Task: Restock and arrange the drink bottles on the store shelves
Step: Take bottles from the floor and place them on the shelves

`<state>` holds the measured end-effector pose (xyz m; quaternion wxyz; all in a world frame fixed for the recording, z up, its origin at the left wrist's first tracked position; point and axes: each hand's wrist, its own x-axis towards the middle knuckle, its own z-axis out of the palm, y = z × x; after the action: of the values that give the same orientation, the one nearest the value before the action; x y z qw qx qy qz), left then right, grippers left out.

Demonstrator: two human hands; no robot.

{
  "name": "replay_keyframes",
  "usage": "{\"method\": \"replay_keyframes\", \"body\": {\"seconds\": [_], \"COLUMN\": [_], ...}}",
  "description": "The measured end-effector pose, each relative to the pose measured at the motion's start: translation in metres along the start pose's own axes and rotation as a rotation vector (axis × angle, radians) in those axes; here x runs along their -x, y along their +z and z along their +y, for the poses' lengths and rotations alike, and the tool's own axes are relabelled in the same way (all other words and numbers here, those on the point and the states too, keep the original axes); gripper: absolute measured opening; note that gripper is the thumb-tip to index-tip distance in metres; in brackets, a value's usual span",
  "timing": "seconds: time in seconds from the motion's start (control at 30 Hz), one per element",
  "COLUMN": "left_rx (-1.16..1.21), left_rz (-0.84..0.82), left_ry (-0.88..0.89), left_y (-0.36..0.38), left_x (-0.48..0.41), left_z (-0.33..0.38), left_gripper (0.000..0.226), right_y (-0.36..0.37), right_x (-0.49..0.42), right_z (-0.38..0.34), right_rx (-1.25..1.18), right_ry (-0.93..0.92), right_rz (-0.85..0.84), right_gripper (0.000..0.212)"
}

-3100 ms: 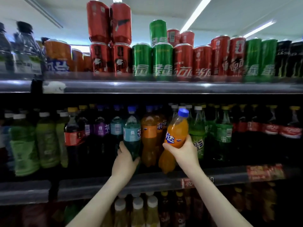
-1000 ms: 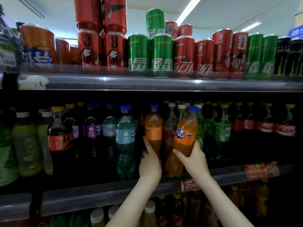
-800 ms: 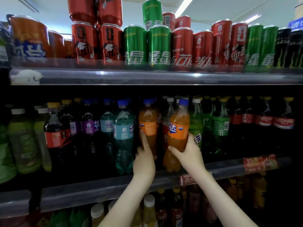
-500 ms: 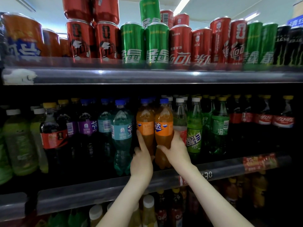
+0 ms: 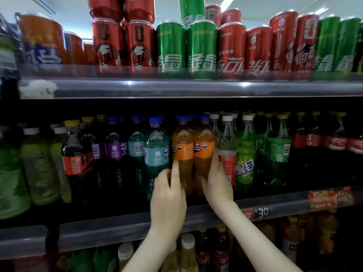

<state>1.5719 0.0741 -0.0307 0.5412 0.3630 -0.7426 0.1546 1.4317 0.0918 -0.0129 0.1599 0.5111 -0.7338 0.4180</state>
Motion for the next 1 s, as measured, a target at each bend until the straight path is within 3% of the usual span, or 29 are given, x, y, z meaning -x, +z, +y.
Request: {"method": "replay_keyframes", "body": {"seconds": [0.07, 0.2, 0.27, 0.5, 0.7, 1.0], "left_rx": [-0.025, 0.222, 0.199, 0.245, 0.305, 0.238], "left_rz": [0.037, -0.408, -0.487, -0.523, -0.490, -0.428], "left_ry": [-0.039, -0.463, -0.464, -0.422, -0.444, -0.483], "left_y": [-0.011, -0.020, -0.014, -0.006, -0.009, -0.020], "left_x": [-0.002, -0.015, -0.017, -0.022, -0.021, -0.016], "left_z": [-0.017, -0.037, -0.041, -0.027, -0.029, -0.056], "left_gripper": [0.069, 0.093, 0.093, 0.091, 0.090, 0.088], "right_y": [0.001, 0.000, 0.000, -0.001, 0.017, 0.032], "right_x": [0.005, 0.012, 0.015, 0.022, 0.014, -0.008], "right_z": [0.003, 0.004, 0.002, -0.010, -0.028, -0.043], "right_rx": [-0.030, -0.123, -0.149, -0.126, 0.162, 0.307], "right_ry": [-0.023, -0.033, -0.049, -0.079, -0.232, -0.226], "right_rz": [0.015, -0.003, -0.018, -0.003, 0.014, 0.059], "right_gripper": [0.089, 0.084, 0.083, 0.085, 0.114, 0.130]}}
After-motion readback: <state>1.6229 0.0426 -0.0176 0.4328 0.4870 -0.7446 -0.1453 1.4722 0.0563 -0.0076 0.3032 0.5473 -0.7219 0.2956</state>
